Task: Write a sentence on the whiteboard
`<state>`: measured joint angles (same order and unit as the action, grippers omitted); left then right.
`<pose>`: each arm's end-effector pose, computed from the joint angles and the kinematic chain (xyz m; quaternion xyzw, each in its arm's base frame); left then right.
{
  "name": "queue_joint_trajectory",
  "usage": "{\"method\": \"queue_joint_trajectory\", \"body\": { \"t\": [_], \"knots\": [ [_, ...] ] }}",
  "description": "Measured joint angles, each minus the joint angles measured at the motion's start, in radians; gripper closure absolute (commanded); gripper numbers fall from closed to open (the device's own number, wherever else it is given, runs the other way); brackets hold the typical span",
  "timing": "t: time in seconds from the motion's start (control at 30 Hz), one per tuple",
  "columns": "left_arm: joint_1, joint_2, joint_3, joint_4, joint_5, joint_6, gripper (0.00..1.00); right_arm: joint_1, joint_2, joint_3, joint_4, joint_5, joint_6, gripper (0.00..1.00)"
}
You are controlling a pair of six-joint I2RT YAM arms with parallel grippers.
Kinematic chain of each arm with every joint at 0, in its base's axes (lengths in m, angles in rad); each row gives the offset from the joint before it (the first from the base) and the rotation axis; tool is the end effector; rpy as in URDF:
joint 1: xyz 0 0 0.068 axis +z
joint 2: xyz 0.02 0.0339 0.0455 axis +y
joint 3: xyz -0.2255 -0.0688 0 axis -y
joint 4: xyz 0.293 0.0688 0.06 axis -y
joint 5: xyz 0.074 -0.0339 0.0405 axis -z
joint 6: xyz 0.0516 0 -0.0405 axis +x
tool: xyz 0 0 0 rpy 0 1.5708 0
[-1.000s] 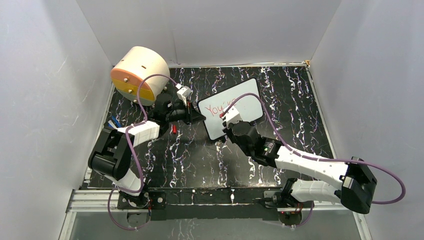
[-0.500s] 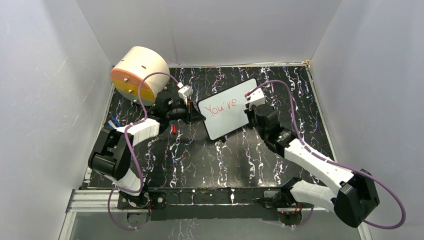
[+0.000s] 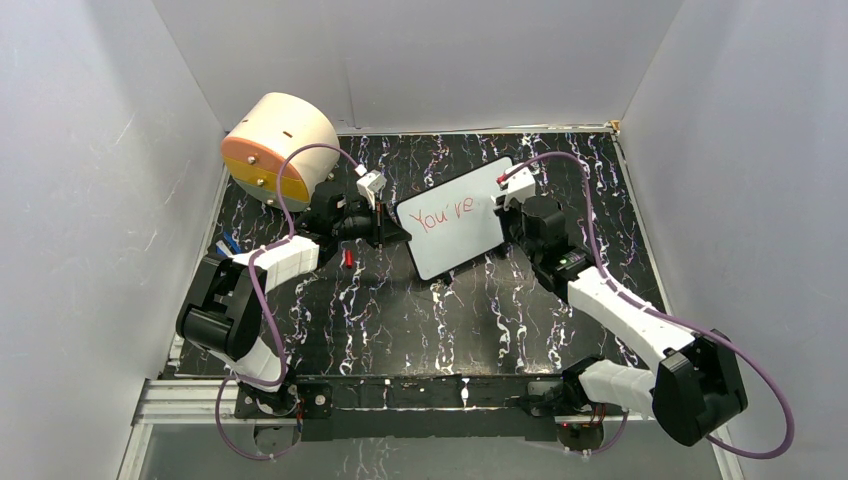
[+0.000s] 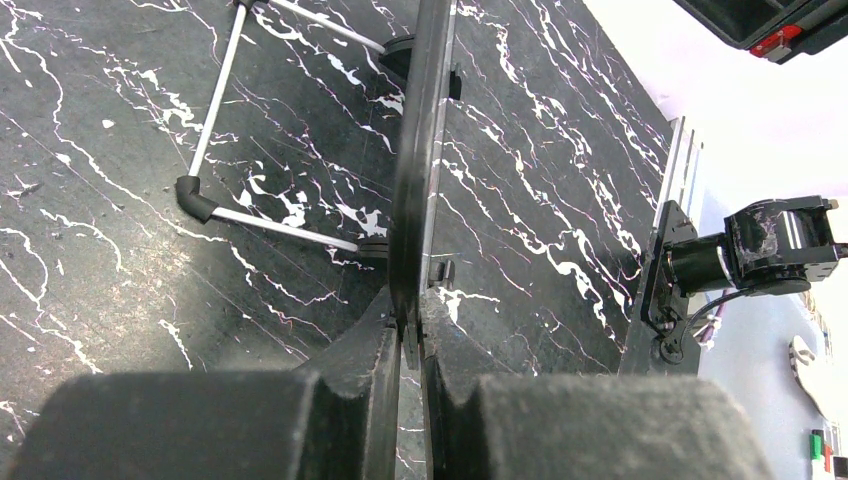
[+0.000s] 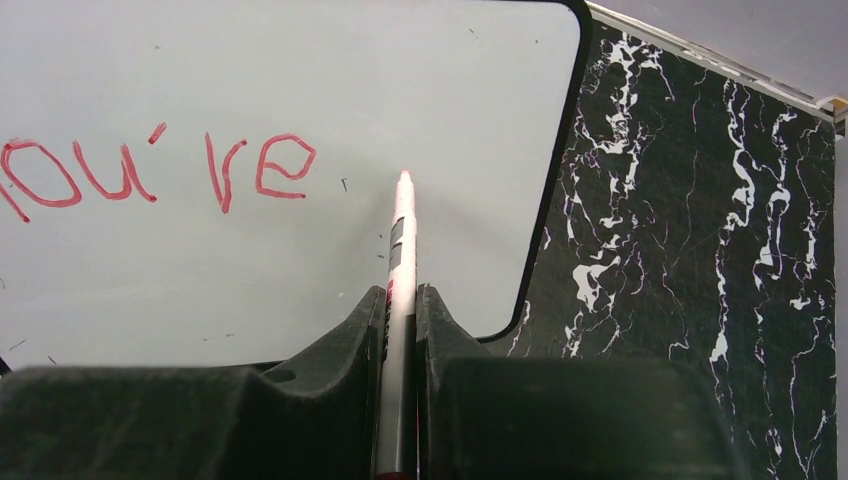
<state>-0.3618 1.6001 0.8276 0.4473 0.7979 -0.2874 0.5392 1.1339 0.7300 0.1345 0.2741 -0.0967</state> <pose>0.3447 -0.1700 0.1422 0.2543 0.7395 -0.4705 0.4088 0.2962 0.1609 0.2249 -0.1678 0.7746 0.0256 0.6093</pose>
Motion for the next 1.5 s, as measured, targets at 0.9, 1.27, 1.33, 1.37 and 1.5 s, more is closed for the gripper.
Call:
{"method": "queue_joint_trajectory", "body": {
  "t": [0.9,1.27,1.33,1.37,1.5],
  "knots": [
    [0.0,0.0,0.004,-0.011,0.0,0.007,1.0,-0.049,0.072,0.035,0.052,-0.028,-0.033,1.0],
    [0.0,0.0,0.006,-0.017,0.001,0.008,1.0,-0.049,0.1,0.048,0.057,-0.038,-0.039,1.0],
    [0.0,0.0,0.008,-0.022,0.002,0.01,1.0,-0.05,0.1,0.048,0.057,-0.042,-0.039,1.0],
    [0.0,0.0,0.011,-0.027,0.002,0.011,1.0,-0.051,0.1,0.048,0.057,-0.044,-0.039,1.0],
    [0.0,0.0,0.013,-0.034,0.002,0.015,1.0,-0.054,0.1,0.048,0.057,-0.054,-0.039,1.0]
  ]
}}
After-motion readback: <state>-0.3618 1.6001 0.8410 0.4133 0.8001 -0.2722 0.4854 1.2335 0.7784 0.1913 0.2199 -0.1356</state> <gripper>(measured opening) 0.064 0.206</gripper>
